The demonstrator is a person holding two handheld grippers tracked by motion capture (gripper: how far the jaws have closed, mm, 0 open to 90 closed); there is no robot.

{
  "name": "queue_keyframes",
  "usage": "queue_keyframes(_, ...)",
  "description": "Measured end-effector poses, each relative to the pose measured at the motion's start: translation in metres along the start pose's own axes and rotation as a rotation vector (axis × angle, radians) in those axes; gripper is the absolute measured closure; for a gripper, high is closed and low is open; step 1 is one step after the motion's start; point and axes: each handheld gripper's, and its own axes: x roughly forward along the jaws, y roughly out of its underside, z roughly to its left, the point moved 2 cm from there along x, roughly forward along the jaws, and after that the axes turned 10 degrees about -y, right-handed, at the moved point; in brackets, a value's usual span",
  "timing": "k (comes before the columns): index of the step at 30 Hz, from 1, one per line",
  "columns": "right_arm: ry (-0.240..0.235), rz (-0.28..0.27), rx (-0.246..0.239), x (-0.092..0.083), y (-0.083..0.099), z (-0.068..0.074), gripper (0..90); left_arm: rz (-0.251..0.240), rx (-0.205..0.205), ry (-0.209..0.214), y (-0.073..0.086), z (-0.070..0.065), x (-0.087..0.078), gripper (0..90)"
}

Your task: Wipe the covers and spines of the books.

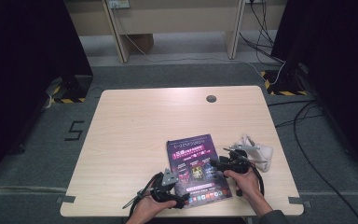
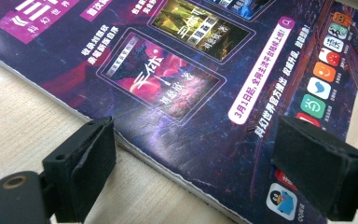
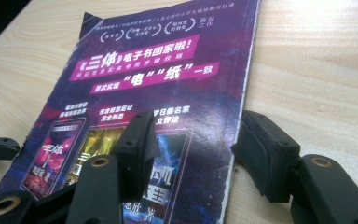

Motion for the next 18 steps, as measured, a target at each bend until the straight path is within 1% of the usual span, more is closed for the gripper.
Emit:
queue_keyframes(2, -0.005, 0.000, 0.002, -0.001, 0.000, -0.001, 47.4, 0.003, 0.000, 0.007, 0.000, 0.001, 0.000, 12.7)
queue_keyframes(5, -0.005, 0.001, 0.005, -0.001, 0.000, -0.001, 47.3, 0.005, 0.003, 0.005, -0.001, 0.000, -0.001, 13.3)
queue_keyframes(9, -0.008, -0.010, 0.016, -0.002, 0.000, 0.000, 47.3, 0.008, 0.007, 0.006, -0.001, 0.001, -0.001, 13.2)
queue_keyframes(10, -0.014, -0.016, 0.024, -0.003, -0.001, 0.001, 47.4, 0.007, 0.007, 0.007, -0.001, 0.001, -0.001, 13.3)
queue_keyframes(12, -0.025, -0.032, 0.022, -0.006, -0.003, 0.002, 48.3, 0.010, 0.009, 0.007, -0.001, 0.001, -0.001, 13.3)
queue_keyframes(14, -0.042, -0.046, 0.007, -0.010, -0.006, 0.005, 49.1, 0.018, 0.014, 0.010, -0.001, 0.002, -0.001, 13.3)
queue_keyframes(18, -0.091, -0.073, 0.020, -0.016, -0.010, 0.009, 52.2, 0.018, 0.012, 0.010, 0.000, 0.003, -0.002, 13.1)
